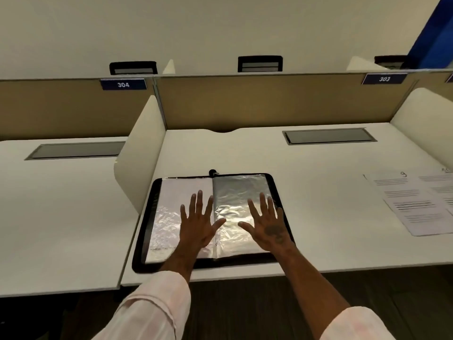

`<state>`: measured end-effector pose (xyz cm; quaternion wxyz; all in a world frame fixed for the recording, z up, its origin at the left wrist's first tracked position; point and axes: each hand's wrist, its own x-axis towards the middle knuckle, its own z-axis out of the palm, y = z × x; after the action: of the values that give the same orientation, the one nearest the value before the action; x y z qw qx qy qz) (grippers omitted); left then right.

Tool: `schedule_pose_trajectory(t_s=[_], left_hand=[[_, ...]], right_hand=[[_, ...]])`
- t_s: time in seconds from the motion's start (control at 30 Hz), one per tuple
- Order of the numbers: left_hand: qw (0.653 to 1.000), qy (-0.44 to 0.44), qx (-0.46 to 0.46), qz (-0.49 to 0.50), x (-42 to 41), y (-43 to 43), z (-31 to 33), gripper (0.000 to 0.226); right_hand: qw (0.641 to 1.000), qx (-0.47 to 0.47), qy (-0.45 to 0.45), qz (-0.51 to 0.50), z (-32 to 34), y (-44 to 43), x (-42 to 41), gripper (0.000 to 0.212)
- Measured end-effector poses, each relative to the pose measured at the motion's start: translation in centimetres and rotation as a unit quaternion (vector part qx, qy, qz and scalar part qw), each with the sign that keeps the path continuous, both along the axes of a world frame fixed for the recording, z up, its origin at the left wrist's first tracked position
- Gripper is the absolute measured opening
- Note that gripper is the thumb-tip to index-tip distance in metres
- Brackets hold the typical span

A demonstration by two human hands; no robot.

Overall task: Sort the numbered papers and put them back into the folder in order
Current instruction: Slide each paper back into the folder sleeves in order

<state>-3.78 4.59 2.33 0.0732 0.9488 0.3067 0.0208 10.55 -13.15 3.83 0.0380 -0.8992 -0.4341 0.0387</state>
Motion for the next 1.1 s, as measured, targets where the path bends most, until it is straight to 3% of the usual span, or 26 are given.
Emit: schedule_pose_trajectory(t_s=[0.17, 0.7, 1.0, 1.1], left_hand=[[0.999, -0.008, 0.02, -0.039, 7.5, -4.4, 2.0, 0.091], [0.992, -0.024, -0.006, -0.127, 32.1, -27.8, 3.5, 0.087], [0.984, 0.002, 0.005, -0.176, 41.0, -33.3, 1.7, 0.088], [0.982, 0.008, 0.0, -0.191, 44.5, -34.2, 0.6, 0.091]], right_hand=[[0.998, 0.006, -0.036, -0.045, 1.9, -5.0, 5.9, 0.088], [0.983, -0.013, -0.033, -0.18, 2.6, -30.3, 26.7, 0.082], [0.975, -0.023, 0.02, -0.221, -0.1, -35.9, 33.9, 0.082], [0.975, -0.023, 0.016, -0.222, -0.6, -37.2, 36.8, 0.091]])
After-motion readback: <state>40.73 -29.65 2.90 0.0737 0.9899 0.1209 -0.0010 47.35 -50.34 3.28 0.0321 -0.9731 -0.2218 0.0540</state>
